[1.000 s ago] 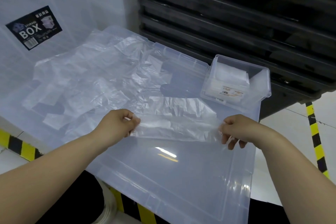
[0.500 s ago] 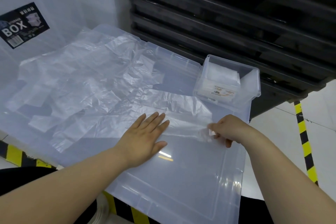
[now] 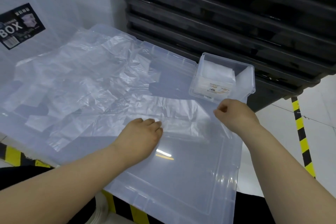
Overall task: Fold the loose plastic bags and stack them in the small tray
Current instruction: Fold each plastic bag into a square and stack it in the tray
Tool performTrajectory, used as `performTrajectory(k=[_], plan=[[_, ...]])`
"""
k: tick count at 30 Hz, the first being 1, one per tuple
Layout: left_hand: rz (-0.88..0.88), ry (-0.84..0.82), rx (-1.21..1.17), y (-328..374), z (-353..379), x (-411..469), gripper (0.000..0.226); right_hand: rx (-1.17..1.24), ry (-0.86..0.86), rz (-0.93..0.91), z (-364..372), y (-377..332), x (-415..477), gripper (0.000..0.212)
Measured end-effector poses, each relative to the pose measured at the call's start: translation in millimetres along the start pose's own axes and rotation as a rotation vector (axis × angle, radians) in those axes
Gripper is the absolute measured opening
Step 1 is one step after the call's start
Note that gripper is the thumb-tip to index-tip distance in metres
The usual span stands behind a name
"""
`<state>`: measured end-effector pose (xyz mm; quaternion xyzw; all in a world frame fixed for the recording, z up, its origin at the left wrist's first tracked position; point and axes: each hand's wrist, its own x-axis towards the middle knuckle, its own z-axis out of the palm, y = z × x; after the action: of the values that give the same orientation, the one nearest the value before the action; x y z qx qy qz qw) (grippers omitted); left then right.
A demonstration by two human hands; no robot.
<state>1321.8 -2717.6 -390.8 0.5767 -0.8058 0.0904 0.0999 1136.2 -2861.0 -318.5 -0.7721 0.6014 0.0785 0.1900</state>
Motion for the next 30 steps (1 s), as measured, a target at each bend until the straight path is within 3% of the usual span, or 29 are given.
performTrajectory(k=[4,9,19,23,27,30], plan=[[0.012,-0.074,-0.022,17,-11,-19,0.053,-0.012,-0.09,-0.051,14,-14,-5,0.032],[-0.01,-0.107,-0.059,17,-16,-25,0.059,-0.165,-0.047,-0.083,34,-27,-9,0.055],[-0.025,-0.087,-0.114,13,-11,-31,0.056,0.275,-0.224,-0.016,18,-9,5,0.008],[-0.025,-0.05,-0.122,13,-8,-37,0.045,0.283,-0.267,-0.007,9,1,5,0.02],[-0.086,-0.059,-0.131,18,-8,-34,0.054,0.304,-0.157,-0.016,7,5,8,0.009],[-0.057,-0.012,-0.102,19,-6,-36,0.028,0.263,-0.136,-0.02,12,3,7,0.021]])
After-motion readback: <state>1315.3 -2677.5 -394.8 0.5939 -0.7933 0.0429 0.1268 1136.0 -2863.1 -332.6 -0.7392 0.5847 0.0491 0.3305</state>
